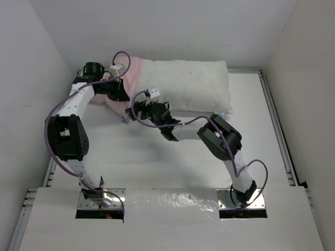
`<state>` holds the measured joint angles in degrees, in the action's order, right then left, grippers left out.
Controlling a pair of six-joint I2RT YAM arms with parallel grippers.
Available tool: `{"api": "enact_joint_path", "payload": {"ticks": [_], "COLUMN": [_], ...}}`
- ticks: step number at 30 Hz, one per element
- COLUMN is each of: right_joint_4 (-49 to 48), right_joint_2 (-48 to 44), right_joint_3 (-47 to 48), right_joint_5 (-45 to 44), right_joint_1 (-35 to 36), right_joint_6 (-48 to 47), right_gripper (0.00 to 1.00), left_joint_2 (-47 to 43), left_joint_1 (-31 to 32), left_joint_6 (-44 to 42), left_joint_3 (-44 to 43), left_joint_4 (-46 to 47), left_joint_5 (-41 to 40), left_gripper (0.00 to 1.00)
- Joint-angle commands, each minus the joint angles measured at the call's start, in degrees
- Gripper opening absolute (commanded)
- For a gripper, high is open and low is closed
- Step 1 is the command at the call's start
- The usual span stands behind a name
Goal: Put the pillow into the pillowcase
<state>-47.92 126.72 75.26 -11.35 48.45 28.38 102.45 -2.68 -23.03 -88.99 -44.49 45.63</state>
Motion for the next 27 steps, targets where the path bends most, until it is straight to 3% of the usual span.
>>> {"api": "enact_joint_path", "payload": {"ticks": [1,4,9,13,15,21,27], "right_joint_4": [-5.62,1.14,16.34,33.56,39.73,45.01,53.80], "right_joint_2": [-8.14,-14.11,-26.23,-28.28,-27.58,-19.24,-5.35], "right_joint_3": [-4.75,-9.32,-15.67,-9.36,-5.42,4.34,17.45], "right_joint_5": [1.42,1.69,-6.80,-11.40,-10.97,-9.48,-5.35], "right_joint_1": [0.77,0.95,0.69,-5.52,-9.14,-20.91,-24.63], "right_joint_6": [-6.83,-12.46,-20.63,-23.55,-24.33,-31.19,-31.28], "right_gripper": [0.86,0.99,0.99,0.99,0.99,0.99,0.96], "left_joint_2": [0.63,1.61,0.90,1.26,1.34,1.17,1.43], "left_joint_1": [-0.14,0.13,0.57,0.74,0.74,1.09,1.18], "left_joint_6": [5.54,6.06,7.12,6.94,6.94,6.77,6.85], "left_joint_3": [1.27,1.80,2.25,1.80,1.72,1.28,-0.48], "left_joint_4": [9.33,9.68,12.15,11.62,11.62,11.09,10.04], "left_joint_5": [-4.67,-4.06,-4.14,-4.05,-4.14,-4.84,-5.72], "left_gripper": [0.00,0.00,0.00,0.00,0.00,0.00,0.00]}}
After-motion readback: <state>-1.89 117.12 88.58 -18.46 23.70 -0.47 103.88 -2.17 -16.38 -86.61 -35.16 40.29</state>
